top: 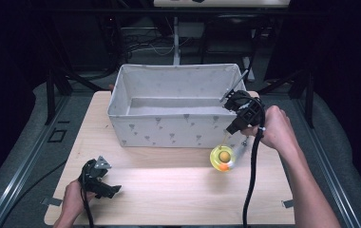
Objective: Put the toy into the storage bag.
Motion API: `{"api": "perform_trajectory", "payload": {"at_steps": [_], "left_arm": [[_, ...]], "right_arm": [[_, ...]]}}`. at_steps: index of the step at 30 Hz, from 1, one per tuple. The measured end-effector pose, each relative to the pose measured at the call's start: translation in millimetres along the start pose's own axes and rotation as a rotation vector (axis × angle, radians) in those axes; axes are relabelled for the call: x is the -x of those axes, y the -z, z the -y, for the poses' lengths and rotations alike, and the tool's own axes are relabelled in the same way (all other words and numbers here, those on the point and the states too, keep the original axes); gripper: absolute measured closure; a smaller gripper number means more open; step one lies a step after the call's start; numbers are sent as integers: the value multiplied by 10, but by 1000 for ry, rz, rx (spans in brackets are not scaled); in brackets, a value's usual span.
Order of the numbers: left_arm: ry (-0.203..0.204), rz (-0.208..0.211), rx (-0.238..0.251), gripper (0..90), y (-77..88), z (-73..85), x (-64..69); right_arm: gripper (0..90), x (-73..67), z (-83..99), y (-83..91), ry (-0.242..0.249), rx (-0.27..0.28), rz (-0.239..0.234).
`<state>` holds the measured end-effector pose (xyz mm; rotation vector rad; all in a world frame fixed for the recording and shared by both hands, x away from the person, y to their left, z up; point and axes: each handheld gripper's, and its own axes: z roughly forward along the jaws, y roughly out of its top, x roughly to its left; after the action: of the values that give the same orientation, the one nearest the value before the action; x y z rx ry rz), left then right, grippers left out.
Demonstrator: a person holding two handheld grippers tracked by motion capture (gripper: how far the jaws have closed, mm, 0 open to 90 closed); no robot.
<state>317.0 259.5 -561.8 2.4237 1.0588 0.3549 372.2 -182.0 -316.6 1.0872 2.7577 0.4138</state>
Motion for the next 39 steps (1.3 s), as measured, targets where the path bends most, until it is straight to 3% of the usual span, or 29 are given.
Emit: {"api": "perform_trajectory", "payload": {"at_steps": [39], "left_arm": [[3, 8, -5, 6, 1, 1, -5]], "right_arm": [[885, -149, -389, 377, 84, -13, 10]]}}
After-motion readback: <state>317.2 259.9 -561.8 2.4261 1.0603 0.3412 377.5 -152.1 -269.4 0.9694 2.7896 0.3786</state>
